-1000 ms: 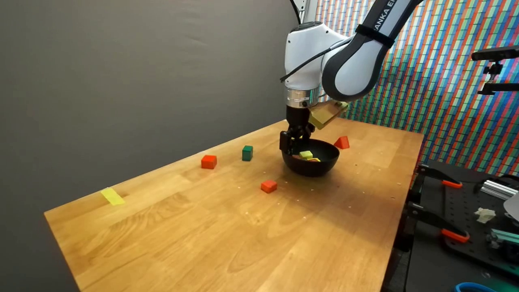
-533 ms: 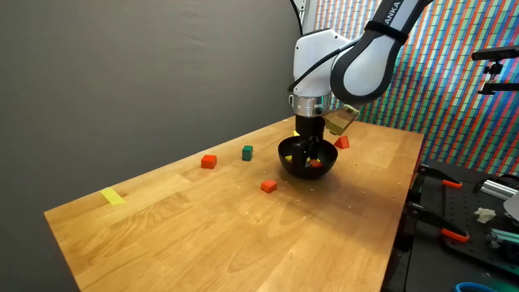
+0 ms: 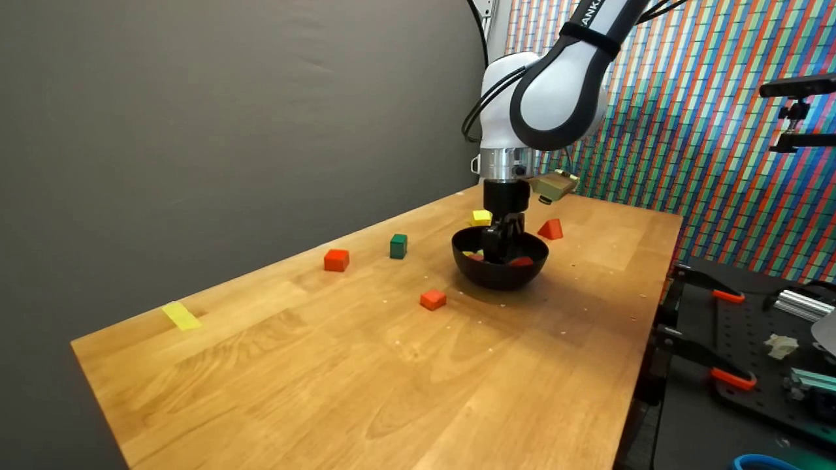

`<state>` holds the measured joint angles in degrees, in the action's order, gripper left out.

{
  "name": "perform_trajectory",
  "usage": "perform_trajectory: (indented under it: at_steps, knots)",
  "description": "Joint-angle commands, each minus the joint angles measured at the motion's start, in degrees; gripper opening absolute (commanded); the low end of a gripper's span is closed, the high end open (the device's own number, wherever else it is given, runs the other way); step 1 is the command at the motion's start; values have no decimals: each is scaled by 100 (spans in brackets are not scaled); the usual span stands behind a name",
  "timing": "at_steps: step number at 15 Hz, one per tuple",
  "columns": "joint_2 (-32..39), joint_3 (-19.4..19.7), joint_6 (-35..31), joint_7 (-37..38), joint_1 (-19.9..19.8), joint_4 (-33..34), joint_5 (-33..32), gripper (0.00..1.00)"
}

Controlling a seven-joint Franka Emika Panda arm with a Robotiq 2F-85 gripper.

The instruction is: Remove all the contents from the black bowl.

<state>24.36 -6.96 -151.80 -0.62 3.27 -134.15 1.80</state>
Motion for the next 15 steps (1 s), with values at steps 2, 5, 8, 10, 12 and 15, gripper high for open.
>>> perform_trajectory:
  at_steps: [2, 5, 8, 10, 12, 15]
  knots:
    - [404, -248, 366, -594, -365, 691, 534, 21]
    - [295, -132, 354, -436, -269, 780, 460, 25]
    - [85, 23, 222, -178, -101, 731, 282, 25]
    - [-117, 59, 243, -122, -45, 666, 232, 25]
    - [-370, -32, 367, -234, -62, 592, 293, 25]
    - [-891, -106, 321, -219, 85, 371, 221, 25]
